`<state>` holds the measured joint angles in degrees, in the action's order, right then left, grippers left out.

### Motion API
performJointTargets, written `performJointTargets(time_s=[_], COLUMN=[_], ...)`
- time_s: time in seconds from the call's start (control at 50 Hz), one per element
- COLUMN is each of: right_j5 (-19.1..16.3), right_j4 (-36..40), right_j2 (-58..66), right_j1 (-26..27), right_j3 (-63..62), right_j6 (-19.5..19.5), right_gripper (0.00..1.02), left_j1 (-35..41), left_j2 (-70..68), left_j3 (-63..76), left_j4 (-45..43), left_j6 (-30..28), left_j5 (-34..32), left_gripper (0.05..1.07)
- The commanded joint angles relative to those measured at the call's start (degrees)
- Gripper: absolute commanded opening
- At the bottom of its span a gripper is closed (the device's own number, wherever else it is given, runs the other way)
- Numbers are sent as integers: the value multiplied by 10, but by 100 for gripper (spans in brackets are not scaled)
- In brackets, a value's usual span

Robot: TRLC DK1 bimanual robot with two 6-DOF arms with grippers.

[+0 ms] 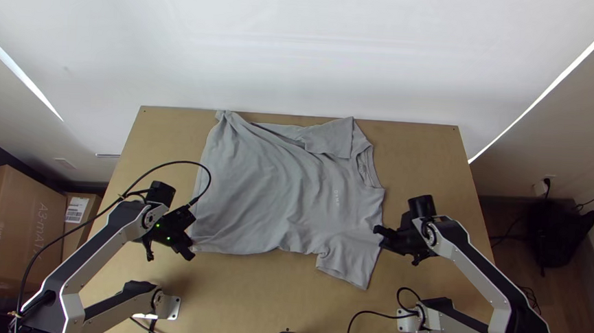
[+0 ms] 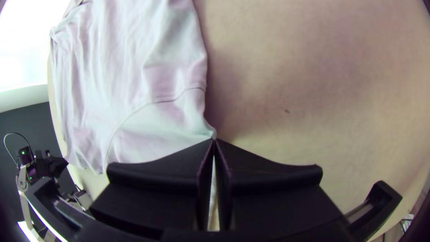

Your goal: Fold the t-shirt

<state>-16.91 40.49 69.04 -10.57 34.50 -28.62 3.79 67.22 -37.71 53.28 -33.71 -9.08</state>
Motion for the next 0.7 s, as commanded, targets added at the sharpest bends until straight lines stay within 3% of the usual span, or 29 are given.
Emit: performJointTargets(time_s=[0.0, 0.06, 0.2, 0.36, 0.5, 0.68], right_j5=[19, 35, 35, 67, 67, 67], right_j4=[4, 4, 14, 9, 2, -18], right_j2=[-42, -63, -104, -143, -159, -154], right_j1=[29, 42, 78, 78, 71, 53], right_j3=[12, 14, 29, 51, 97, 186], right_j6=[25, 26, 32, 40, 51, 59], right_gripper=[3, 3, 2, 2, 2, 2], left_j1=[-34, -51, -69, -69, -65, -60], left_j2=[10, 2, -24, -57, -68, -73], left_j3=[-22, -37, -58, -73, -126, -192], left_j4=[1, -3, -19, -94, -139, -187], left_j6=[-17, -14, 23, 117, 210, 260], left_j5=[-16, -30, -48, -55, -55, -40], left_gripper=[8, 8, 8, 8, 8, 8])
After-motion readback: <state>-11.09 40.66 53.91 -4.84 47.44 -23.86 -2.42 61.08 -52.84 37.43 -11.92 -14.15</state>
